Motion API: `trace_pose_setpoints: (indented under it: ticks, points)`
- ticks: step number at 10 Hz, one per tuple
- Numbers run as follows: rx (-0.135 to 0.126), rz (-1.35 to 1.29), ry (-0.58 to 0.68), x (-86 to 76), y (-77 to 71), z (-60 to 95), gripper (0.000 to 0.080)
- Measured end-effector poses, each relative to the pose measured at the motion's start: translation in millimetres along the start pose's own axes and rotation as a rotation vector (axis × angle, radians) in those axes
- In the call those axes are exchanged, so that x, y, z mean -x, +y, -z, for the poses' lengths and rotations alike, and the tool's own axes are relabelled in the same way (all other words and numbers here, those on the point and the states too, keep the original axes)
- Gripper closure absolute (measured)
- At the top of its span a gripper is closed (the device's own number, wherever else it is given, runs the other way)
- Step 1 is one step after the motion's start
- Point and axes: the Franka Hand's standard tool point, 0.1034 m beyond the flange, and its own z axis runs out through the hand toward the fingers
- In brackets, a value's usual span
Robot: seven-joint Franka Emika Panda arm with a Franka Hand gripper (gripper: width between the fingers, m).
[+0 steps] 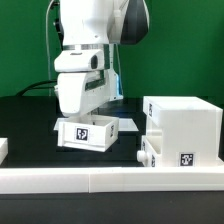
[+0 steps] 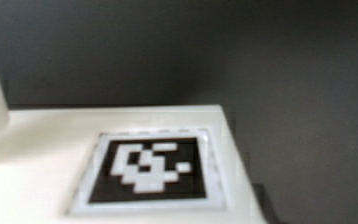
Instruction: Assemble drawer
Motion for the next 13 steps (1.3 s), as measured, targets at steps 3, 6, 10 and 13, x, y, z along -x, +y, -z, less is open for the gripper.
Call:
trace_pose_setpoints:
  ticks: [3, 6, 10, 13]
  points:
    - [-0.020, 0.008, -0.001, -7.8, 9.2, 4.3, 0.0758]
    - [-0.061, 0.015, -0.006, -14.6, 21.8, 10.0, 0.0758]
    - [-0.063, 0.033, -0.005, -11.2, 21.4, 8.2, 0.0758]
    - [-0.063, 0.073, 0.013, -5.5, 28.4, 8.1, 0.0758]
